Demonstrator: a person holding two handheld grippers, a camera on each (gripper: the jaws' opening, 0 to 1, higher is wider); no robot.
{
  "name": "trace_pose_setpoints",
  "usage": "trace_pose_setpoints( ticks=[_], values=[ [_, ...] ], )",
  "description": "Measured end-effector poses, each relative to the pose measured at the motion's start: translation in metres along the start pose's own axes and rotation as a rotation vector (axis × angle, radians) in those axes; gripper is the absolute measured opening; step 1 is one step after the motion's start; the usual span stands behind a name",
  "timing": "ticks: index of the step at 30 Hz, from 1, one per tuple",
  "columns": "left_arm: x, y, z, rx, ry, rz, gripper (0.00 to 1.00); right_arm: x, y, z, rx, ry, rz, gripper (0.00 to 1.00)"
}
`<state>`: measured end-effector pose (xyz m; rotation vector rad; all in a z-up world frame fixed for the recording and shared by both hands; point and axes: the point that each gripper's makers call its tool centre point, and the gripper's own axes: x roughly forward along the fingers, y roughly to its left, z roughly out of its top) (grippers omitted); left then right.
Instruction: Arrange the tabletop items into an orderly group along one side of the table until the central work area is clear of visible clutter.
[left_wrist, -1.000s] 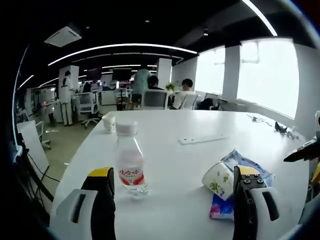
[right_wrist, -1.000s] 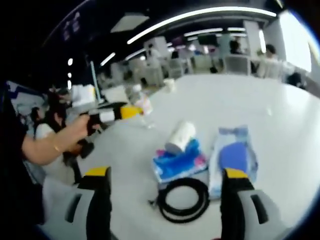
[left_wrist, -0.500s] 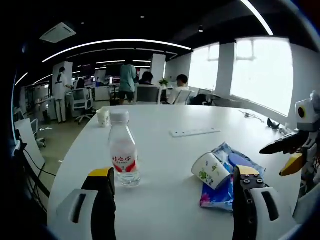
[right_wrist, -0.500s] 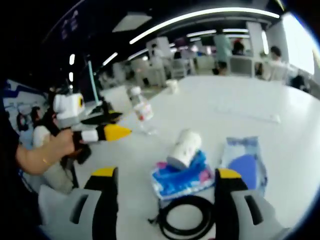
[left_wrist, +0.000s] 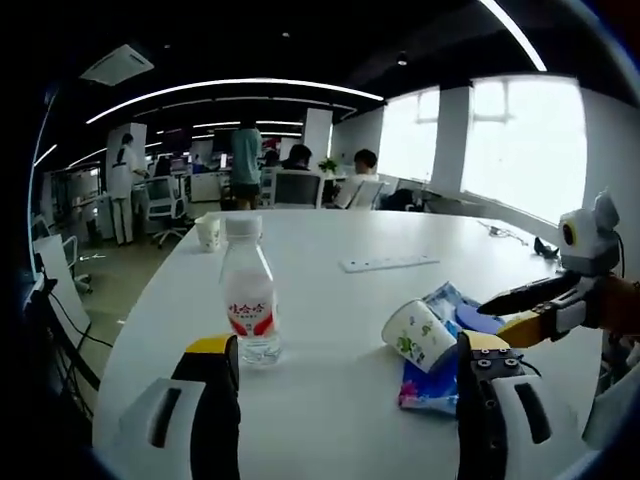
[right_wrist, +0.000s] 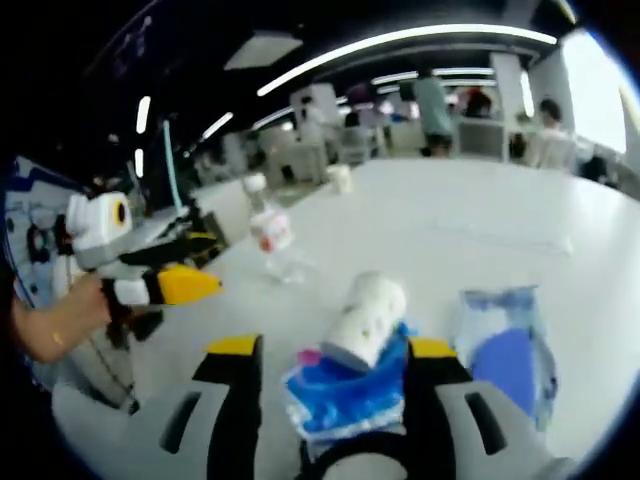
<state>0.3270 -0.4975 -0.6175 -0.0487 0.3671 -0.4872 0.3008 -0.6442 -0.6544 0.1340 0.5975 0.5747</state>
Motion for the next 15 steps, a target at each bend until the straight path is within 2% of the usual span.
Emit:
trace_pose_setpoints(
  ticks=[6,11,15],
  values=[
    [-0.002,0.001,-0.003,-0.018,0.008,-0.006,0.89,0.019,-0.002,-0.006,0.035,0.014,-0.011,0.51],
    [-0.004,0.003,-0.008,-0.02,0.021,0.002,0.88,0.028,-0.011,-0.009,0.033,0.02,-0.055,0.52],
    [-0.006,0.002,-0.011,-0.025,0.026,0.0,0.87,0.036,-0.014,-0.013,0.057,0.028,-0.059,0.5]
  ],
)
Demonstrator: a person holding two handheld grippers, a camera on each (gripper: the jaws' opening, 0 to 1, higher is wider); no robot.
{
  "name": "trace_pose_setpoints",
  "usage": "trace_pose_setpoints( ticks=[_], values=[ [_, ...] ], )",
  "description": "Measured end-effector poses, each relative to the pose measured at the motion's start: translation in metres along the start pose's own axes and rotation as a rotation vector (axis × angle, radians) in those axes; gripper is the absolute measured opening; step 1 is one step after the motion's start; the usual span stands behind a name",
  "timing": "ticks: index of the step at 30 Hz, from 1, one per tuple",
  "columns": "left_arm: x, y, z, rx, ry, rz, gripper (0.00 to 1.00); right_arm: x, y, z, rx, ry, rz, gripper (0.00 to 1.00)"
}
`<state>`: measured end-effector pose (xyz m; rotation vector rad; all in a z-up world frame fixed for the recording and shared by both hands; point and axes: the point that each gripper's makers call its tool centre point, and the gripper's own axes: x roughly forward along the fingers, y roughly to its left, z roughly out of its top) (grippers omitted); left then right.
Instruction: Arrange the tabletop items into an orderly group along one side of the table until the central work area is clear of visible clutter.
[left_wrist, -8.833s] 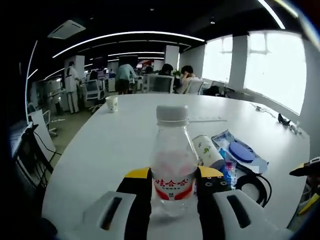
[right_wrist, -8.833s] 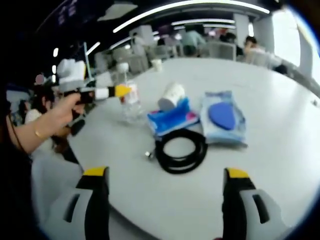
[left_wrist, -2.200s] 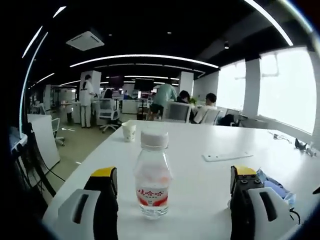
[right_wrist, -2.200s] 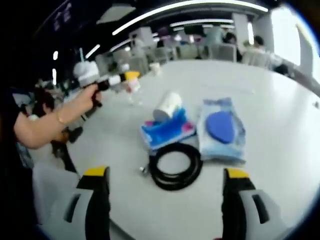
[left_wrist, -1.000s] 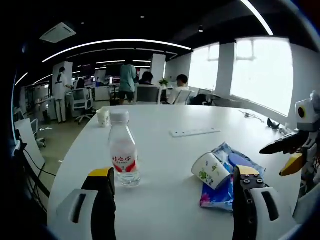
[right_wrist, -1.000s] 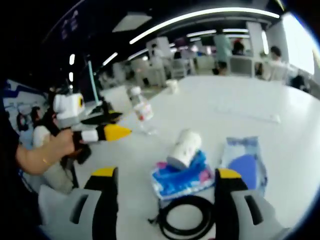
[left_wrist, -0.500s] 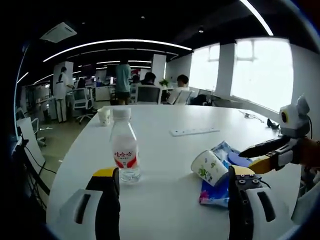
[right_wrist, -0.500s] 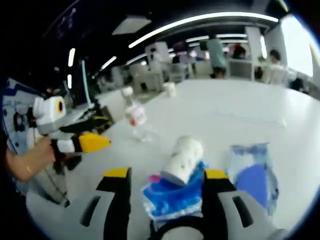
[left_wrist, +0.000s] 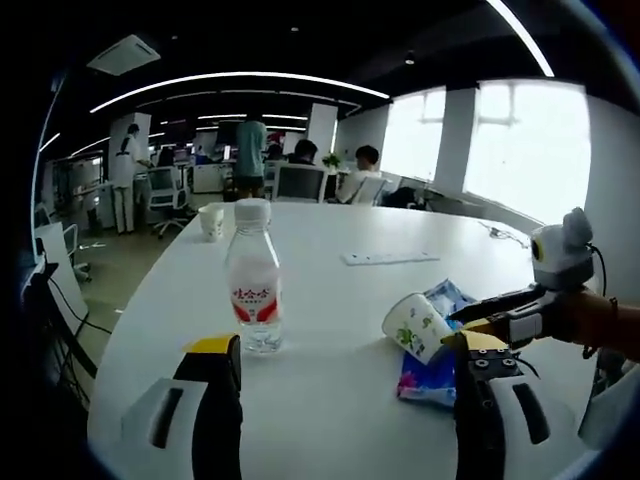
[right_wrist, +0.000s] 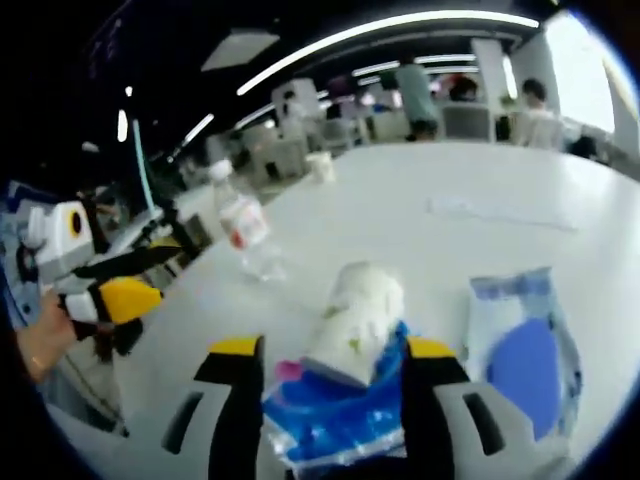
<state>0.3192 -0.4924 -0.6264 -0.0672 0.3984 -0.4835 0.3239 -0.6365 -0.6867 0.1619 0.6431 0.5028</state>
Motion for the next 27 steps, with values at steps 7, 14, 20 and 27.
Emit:
trace_pose_setpoints(
  ticks=[7,14,20,27],
  values=[
    [0.0,-0.002,0.0,-0.018,-0.013,-0.012,0.85,0.012,-0.004,-0.008,0.08,0.023,-0.026,0.47],
    [-0.001,-0.003,-0.005,-0.008,0.005,-0.019,0.84,0.014,-0.011,-0.014,0.142,0.048,-0.068,0.34],
    [-0.003,-0.001,-0.001,-0.019,-0.023,-0.028,0.81,0.016,-0.01,-0.018,0.181,0.06,-0.064,0.33],
    [-0.007,-0.003,0.001,-0.019,-0.026,-0.037,0.79,0.014,-0.007,-0.013,0.173,0.034,-0.046,0.32]
  ],
)
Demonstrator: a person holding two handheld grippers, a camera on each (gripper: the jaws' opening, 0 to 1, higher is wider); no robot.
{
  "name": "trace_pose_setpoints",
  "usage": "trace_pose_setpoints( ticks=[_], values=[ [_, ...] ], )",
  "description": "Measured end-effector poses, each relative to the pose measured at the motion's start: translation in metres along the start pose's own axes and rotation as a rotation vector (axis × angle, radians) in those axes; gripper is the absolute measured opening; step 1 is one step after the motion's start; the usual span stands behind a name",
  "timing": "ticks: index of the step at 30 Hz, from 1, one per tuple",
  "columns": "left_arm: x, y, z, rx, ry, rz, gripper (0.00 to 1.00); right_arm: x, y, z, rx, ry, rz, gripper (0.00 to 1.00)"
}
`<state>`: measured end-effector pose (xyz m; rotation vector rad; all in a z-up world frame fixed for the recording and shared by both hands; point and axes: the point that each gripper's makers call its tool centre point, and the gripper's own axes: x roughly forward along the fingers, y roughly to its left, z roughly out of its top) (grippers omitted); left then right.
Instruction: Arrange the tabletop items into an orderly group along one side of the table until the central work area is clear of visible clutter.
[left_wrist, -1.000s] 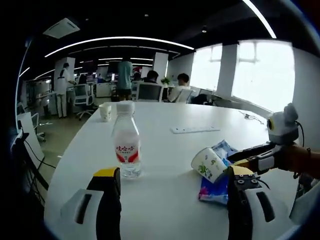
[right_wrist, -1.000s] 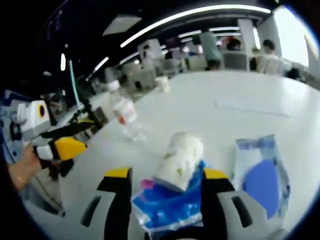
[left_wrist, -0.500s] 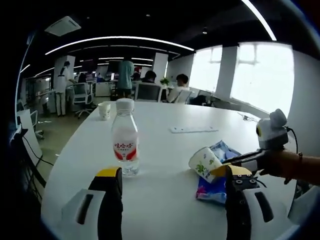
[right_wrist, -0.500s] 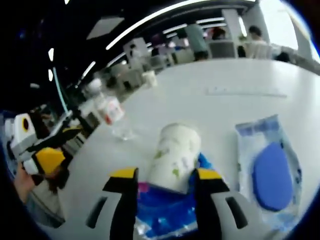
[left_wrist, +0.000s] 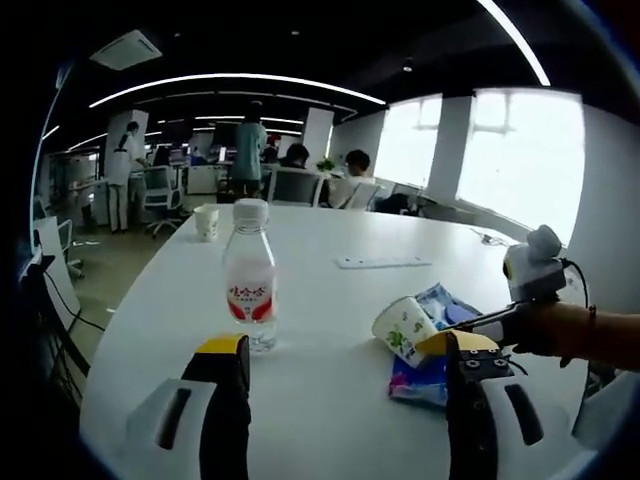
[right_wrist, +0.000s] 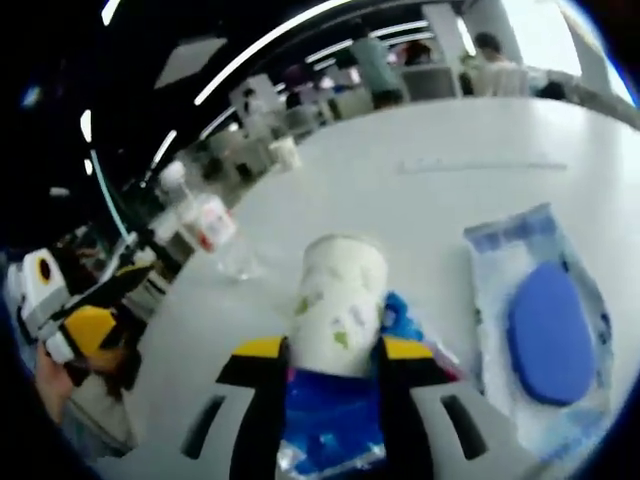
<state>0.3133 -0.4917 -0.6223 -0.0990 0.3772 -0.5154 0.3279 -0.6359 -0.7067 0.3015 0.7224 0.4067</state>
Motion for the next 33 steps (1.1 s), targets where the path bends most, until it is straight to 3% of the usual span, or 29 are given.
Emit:
trace_pose_setpoints(
  ticks=[10,14,18,24,28,33],
  values=[
    [-0.004,-0.005,0.011,-0.117,-0.053,-0.052,0.78,-0.008,0.019,0.01,-0.022,-0.063,0.108,0.32],
    [-0.005,-0.009,0.013,-0.122,-0.053,-0.064,0.76,-0.016,0.03,0.014,-0.032,-0.104,0.176,0.31],
    [-0.007,-0.018,0.017,-0.154,-0.065,-0.109,0.73,-0.028,0.051,0.018,-0.096,-0.148,0.282,0.31],
    [-0.008,-0.025,0.025,-0.216,-0.092,-0.161,0.66,-0.045,0.065,0.022,-0.173,-0.19,0.335,0.31],
    [-0.008,-0.03,0.029,-0.25,-0.101,-0.186,0.67,-0.058,0.079,0.028,-0.231,-0.238,0.38,0.31],
    [-0.01,-0.045,0.035,-0.283,-0.115,-0.262,0.64,-0.079,0.098,0.037,-0.285,-0.295,0.447,0.31]
  ],
)
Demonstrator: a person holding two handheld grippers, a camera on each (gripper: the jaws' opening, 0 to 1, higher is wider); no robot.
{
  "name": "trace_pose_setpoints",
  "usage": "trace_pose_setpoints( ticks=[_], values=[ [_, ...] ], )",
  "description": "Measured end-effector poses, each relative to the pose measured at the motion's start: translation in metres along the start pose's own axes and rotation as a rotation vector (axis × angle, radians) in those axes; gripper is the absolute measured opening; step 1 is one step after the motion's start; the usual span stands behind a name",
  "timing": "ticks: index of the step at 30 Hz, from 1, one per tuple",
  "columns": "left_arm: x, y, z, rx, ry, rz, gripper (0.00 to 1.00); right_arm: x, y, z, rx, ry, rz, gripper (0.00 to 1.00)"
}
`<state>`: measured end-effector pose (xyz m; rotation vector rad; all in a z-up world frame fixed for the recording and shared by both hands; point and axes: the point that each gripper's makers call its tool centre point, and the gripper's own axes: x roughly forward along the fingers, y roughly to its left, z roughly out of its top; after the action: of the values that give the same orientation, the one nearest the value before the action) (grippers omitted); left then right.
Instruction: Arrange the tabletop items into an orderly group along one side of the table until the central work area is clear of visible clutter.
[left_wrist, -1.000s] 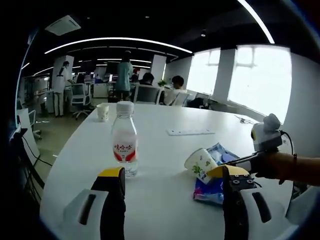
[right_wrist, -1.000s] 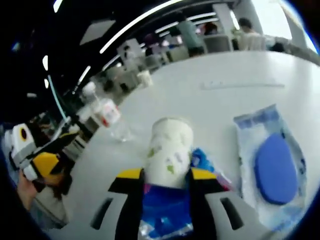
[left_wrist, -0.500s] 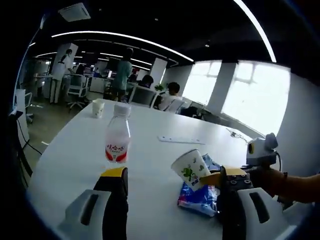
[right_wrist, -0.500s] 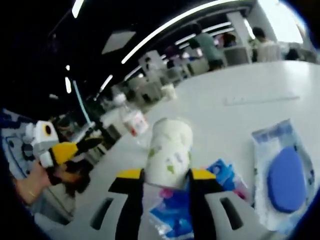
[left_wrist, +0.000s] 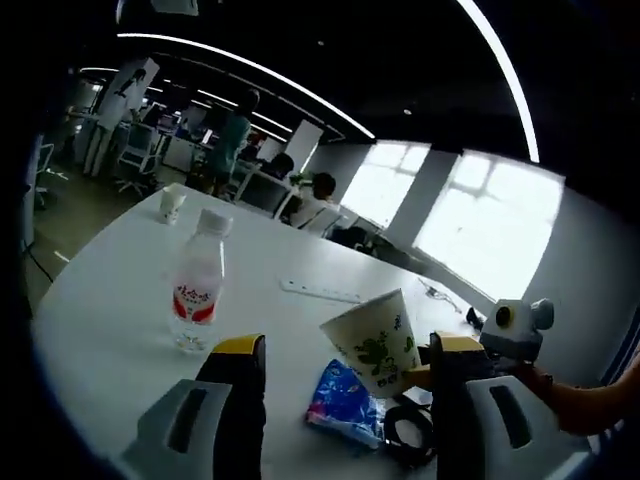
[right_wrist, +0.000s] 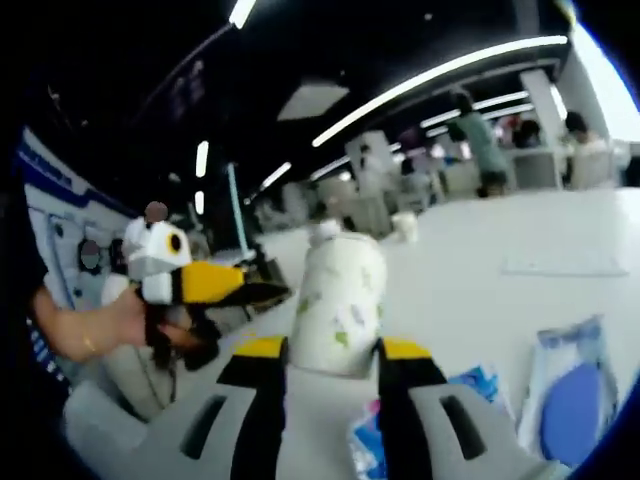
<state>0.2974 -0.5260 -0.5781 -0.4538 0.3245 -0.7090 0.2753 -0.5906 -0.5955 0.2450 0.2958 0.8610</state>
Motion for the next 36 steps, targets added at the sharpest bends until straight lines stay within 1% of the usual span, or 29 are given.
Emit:
trace_pose_setpoints(
  ticks=[1,2,3,5,7,9,11,12,16,18,21,25,27,32,34,35,36],
  values=[
    [0.0,-0.005,0.0,-0.01,0.0,-0.023,0.62,-0.001,0.002,0.002,-0.008,-0.001,0.003,0.31],
    [0.0,-0.007,0.0,-0.019,0.002,-0.033,0.59,-0.003,0.006,0.006,-0.02,-0.011,0.013,0.31],
    [0.0,-0.01,0.002,-0.021,-0.004,-0.045,0.58,-0.004,0.007,0.007,-0.024,-0.015,0.016,0.31],
    [0.0,-0.012,0.004,-0.018,-0.011,-0.053,0.58,-0.008,0.015,0.015,-0.047,-0.035,0.038,0.31],
    [-0.001,-0.016,0.006,-0.022,-0.01,-0.076,0.58,-0.011,0.022,0.019,-0.063,-0.044,0.055,0.31],
    [-0.001,-0.02,0.007,-0.024,-0.01,-0.096,0.55,-0.013,0.029,0.023,-0.086,-0.053,0.07,0.31],
    [-0.002,-0.027,0.008,-0.034,-0.011,-0.133,0.53,-0.015,0.032,0.025,-0.098,-0.051,0.078,0.31],
    [-0.003,-0.031,0.011,-0.058,-0.021,-0.162,0.53,-0.017,0.035,0.026,-0.112,-0.051,0.09,0.31],
    [-0.006,-0.042,0.015,-0.104,-0.038,-0.233,0.49,-0.019,0.042,0.028,-0.144,-0.047,0.108,0.31],
    [-0.007,-0.046,0.016,-0.117,-0.04,-0.253,0.47,-0.02,0.043,0.028,-0.146,-0.047,0.112,0.31],
    [-0.008,-0.054,0.015,-0.126,-0.036,-0.287,0.41,-0.021,0.046,0.028,-0.152,-0.044,0.12,0.31],
    [-0.01,-0.058,0.015,-0.127,-0.033,-0.299,0.41,-0.023,0.049,0.028,-0.152,-0.041,0.133,0.31],
    [-0.011,-0.06,0.015,-0.129,-0.033,-0.309,0.41,-0.025,0.052,0.028,-0.137,-0.04,0.15,0.31],
    [-0.014,-0.069,0.014,-0.136,-0.027,-0.347,0.41,-0.028,0.057,0.028,-0.145,-0.033,0.181,0.31],
    [-0.016,-0.074,0.013,-0.131,-0.02,-0.367,0.41,-0.029,0.06,0.027,-0.133,-0.025,0.199,0.31],
    [-0.016,-0.075,0.013,-0.124,-0.019,-0.368,0.4,-0.03,0.061,0.027,-0.123,-0.022,0.202,0.31],
    [-0.016,-0.076,0.013,-0.098,-0.023,-0.361,0.4,-0.029,0.06,0.026,-0.124,-0.021,0.201,0.31]
  ],
)
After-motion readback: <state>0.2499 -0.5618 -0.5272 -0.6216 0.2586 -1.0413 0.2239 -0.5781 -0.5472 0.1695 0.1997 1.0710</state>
